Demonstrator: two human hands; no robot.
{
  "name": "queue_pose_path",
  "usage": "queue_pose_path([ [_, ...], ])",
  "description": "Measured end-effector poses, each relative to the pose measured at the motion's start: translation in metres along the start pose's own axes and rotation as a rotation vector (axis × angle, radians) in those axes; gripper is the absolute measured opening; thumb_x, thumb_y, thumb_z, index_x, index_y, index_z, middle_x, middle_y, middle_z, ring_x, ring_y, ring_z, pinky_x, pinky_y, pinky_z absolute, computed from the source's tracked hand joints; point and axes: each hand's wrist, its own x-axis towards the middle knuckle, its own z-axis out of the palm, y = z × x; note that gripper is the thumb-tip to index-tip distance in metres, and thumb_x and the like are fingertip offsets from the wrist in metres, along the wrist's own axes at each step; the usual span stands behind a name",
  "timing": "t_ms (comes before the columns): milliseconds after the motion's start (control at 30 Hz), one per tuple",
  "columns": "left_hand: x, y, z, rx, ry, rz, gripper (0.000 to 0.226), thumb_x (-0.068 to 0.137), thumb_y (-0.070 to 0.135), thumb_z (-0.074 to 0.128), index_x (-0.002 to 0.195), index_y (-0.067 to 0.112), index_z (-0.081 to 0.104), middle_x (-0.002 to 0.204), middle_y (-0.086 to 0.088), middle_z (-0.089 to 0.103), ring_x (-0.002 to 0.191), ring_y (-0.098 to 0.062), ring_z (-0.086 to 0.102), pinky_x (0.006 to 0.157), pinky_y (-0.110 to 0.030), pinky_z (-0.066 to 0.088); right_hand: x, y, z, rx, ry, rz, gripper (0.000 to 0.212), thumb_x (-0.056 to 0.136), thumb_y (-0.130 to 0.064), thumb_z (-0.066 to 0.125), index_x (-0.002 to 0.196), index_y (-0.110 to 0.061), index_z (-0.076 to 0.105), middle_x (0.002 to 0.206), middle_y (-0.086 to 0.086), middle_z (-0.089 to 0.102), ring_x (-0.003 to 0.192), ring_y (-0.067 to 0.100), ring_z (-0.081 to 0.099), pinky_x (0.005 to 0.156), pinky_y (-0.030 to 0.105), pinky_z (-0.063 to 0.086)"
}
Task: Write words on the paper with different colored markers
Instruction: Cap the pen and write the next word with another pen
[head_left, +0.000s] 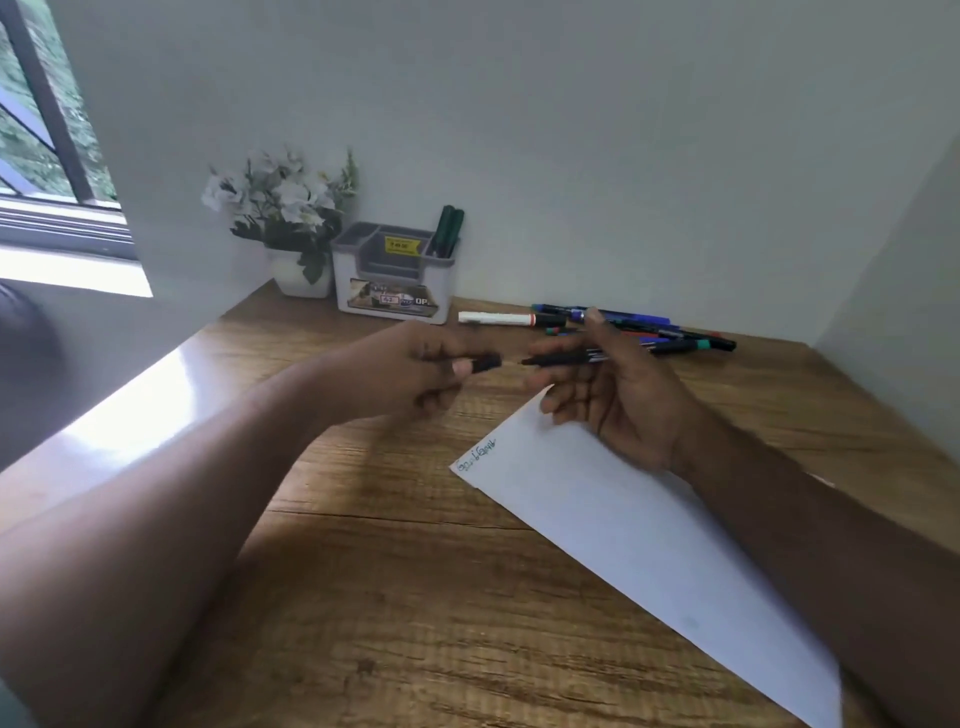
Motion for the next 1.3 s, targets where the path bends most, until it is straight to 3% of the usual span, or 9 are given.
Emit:
queue_pose_path([
  [33, 0.000, -0.003, -0.001, -0.012, 0.032, -0.035, 0.031, 0.099, 0.014, 0.046, 0.089, 0.030, 0.069, 0.073, -0.006, 0.061, 0.064, -0.011, 0.056, 0.061, -0.023, 0.047, 0.000, 0.001, -0.001, -0.024, 0.037, -0.049, 0.034, 0.086, -0.036, 0.052, 0.094, -0.008, 0.070, 0.070, 0.009, 0.070, 0.053, 0.015, 0.061, 0.050, 0.024, 0.050],
  [100, 0.002, -0.007, 0.001, -0.018, 0.079, -0.071, 0.028, 0.101, 0.014, 0.040, 0.095, 0.026, 0.064, 0.081, -0.003, 0.063, 0.068, -0.011, 0.055, 0.059, -0.017, 0.045, 0.003, 0.003, 0.000, -0.067, 0.078, -0.140, 0.011, 0.086, -0.009, 0.059, 0.083, -0.009, 0.070, 0.059, 0.005, 0.058, 0.048, 0.012, 0.047, 0.045, 0.022, 0.039],
  [200, 0.008, -0.010, 0.008, 0.019, 0.057, -0.087, 0.021, 0.101, 0.019, 0.040, 0.096, 0.033, 0.055, 0.081, 0.004, 0.056, 0.075, -0.012, 0.051, 0.069, -0.027, 0.043, 0.007, 0.007, 0.006, -0.164, 0.068, -0.177, 0.021, 0.083, 0.009, 0.058, 0.075, -0.007, 0.069, 0.052, 0.002, 0.049, 0.046, 0.011, 0.036, 0.043, 0.022, 0.030],
  [300, 0.011, -0.007, 0.010, 0.130, 0.025, -0.126, 0.010, 0.098, 0.033, 0.044, 0.098, 0.039, 0.052, 0.080, 0.010, 0.054, 0.078, -0.010, 0.050, 0.073, -0.036, 0.038, 0.009, -0.002, 0.008, -0.318, -0.005, -0.161, 0.018, 0.084, 0.008, 0.060, 0.077, -0.008, 0.064, 0.054, 0.005, 0.055, 0.045, 0.014, 0.042, 0.042, 0.021, 0.034],
  [400, 0.011, -0.002, 0.011, 0.199, 0.027, -0.168, 0.009, 0.093, 0.042, 0.049, 0.099, 0.038, 0.054, 0.086, 0.009, 0.058, 0.084, -0.013, 0.054, 0.071, -0.035, 0.039, 0.012, -0.004, 0.007, -0.389, -0.049, -0.169, 0.017, 0.083, 0.007, 0.063, 0.072, -0.006, 0.063, 0.056, 0.009, 0.061, 0.044, 0.015, 0.048, 0.041, 0.021, 0.037],
  [500, 0.010, 0.003, 0.009, 0.322, -0.087, -0.176, 0.020, 0.082, 0.045, 0.065, 0.096, 0.039, 0.052, 0.095, 0.011, 0.059, 0.090, -0.012, 0.056, 0.075, -0.035, 0.046, 0.013, 0.011, 0.008, -0.338, -0.098, -0.140, 0.015, 0.080, 0.007, 0.065, 0.072, -0.006, 0.068, 0.059, 0.012, 0.063, 0.047, 0.020, 0.053, 0.043, 0.025, 0.044],
  [600, 0.008, 0.008, 0.007, 0.387, -0.214, -0.206, 0.032, 0.077, 0.042, 0.073, 0.100, 0.033, 0.051, 0.096, 0.010, 0.057, 0.089, -0.012, 0.054, 0.069, -0.028, 0.042, 0.015, 0.017, 0.006, -0.322, -0.096, -0.105, 0.017, 0.083, 0.008, 0.061, 0.073, -0.004, 0.068, 0.059, 0.013, 0.064, 0.046, 0.019, 0.055, 0.041, 0.026, 0.046],
  [867, 0.009, 0.007, 0.005, 0.379, -0.219, -0.195, 0.030, 0.073, 0.040, 0.077, 0.083, 0.037, 0.048, 0.083, 0.019, 0.051, 0.076, -0.001, 0.048, 0.062, -0.022, 0.034, 0.014, 0.018, 0.008, -0.501, -0.092, -0.120, 0.010, 0.084, 0.006, 0.063, 0.077, 0.001, 0.067, 0.060, 0.015, 0.064, 0.044, 0.016, 0.055, 0.040, 0.025, 0.048],
  [1300, 0.012, 0.003, 0.005, 0.409, -0.228, -0.148, 0.029, 0.073, 0.043, 0.075, 0.078, 0.025, 0.053, 0.082, 0.000, 0.054, 0.074, -0.016, 0.049, 0.064, -0.033, 0.038, 0.011, 0.017, 0.011, -0.612, -0.119, -0.136, 0.005, 0.084, 0.004, 0.064, 0.080, 0.005, 0.068, 0.062, 0.014, 0.065, 0.048, 0.015, 0.056, 0.042, 0.025, 0.049],
])
